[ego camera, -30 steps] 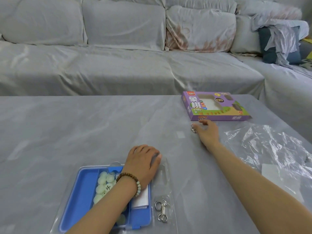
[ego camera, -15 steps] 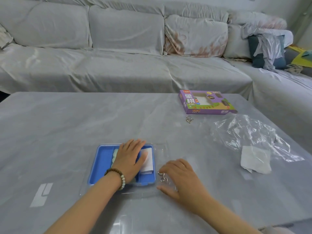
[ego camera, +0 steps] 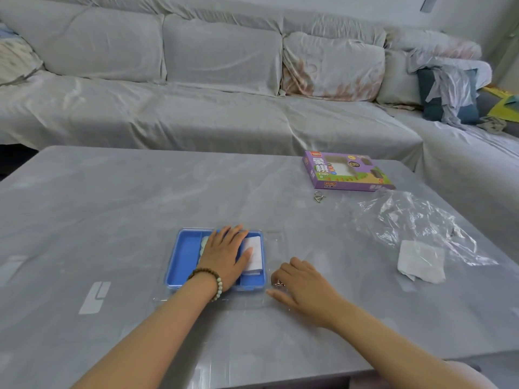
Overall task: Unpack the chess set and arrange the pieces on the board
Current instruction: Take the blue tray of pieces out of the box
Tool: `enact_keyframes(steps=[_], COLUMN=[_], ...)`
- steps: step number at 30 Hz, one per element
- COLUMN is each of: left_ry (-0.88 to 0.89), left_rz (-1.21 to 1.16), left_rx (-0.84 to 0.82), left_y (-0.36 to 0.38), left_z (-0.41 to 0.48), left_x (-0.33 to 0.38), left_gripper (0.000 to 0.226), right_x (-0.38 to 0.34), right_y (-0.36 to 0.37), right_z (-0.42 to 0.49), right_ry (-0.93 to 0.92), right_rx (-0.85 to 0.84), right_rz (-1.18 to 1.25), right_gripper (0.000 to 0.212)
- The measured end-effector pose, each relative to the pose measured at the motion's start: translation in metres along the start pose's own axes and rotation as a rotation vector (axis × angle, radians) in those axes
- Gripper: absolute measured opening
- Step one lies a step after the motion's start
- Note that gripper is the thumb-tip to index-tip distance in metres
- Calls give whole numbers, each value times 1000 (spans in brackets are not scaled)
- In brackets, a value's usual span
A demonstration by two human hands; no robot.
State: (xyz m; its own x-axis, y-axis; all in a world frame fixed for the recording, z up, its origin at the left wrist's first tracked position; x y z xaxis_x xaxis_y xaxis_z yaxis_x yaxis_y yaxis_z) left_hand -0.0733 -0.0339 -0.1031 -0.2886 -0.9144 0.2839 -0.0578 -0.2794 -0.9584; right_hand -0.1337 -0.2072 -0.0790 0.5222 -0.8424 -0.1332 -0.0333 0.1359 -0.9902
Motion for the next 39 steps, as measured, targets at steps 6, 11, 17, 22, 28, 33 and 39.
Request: enact_keyframes(steps=[6,11,17,22,28,33,39], left_ry=[10,8,-8,27,87,77,76], left_rz=[-21,-46,-80,-176,-173,-53,-91], left_rx=[15,29,100,141,73,64,88], left_y=[-3,-4,-7,-16,-10,9,14], left_z=[0,-1,9,42,85,101,101], left_x=[1,1,2,19,34,32,30], left_gripper=[51,50,46,37,36,36,35], right_x=[7,17,35,68,131,204,241], right_y=[-13,-19,-19,-20,-24,-14,10], right_z=[1,-4,-8,0,39,85,128], right_ry=[131,215,349,579,714,931,977], right_rx=[-34,-8,57,120,382,709,703], right_rz=[343,539,918,1337,1320,1253,1137], right_gripper=[22,10,6,13,10,19,15])
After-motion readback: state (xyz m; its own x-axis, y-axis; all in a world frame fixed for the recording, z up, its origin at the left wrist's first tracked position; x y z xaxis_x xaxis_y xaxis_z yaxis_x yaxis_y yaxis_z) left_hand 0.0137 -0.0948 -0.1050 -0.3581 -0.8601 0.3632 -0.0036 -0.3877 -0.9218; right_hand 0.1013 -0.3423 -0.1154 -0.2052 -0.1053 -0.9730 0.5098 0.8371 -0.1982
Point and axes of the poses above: each hand's wrist, its own z-axis towards the middle knuckle, its own y-axis out of the palm, x = y × z, the point moved 3 cm from there along z, towards the middle knuckle, and after that the axes turned 3 degrees about z, right-handed, at the moved point
